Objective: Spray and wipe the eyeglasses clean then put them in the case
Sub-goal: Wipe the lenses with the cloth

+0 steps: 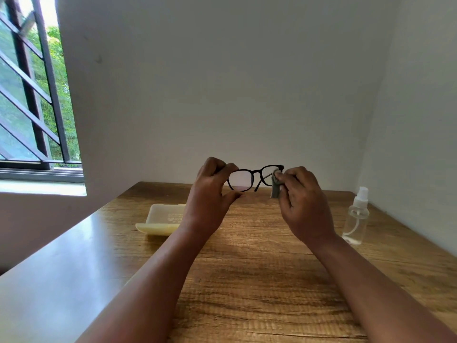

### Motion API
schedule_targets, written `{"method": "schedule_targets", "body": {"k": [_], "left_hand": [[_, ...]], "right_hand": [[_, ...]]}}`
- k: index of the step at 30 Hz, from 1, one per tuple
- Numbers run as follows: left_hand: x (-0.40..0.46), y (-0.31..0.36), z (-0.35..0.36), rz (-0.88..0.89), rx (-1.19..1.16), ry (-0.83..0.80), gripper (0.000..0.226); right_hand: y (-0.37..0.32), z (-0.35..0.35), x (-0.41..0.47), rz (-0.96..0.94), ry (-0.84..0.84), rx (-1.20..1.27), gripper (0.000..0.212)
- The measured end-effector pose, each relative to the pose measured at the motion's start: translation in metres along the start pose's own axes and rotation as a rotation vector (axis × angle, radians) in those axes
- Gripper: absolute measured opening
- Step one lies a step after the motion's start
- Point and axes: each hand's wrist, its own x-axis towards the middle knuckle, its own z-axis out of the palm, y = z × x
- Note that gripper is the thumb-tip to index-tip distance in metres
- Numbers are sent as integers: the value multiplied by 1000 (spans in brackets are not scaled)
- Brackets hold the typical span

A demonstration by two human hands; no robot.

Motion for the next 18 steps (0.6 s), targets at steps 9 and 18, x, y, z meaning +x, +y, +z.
{"method": "schedule_targets", "body": {"k": [9,18], "left_hand": [[0,0,-1,-9,-1,0,49],[-1,-2,-1,-10,-10,3,51]], "right_hand": [[2,0,5,28,54,14,34],[18,-16,11,175,307,178,25]]}}
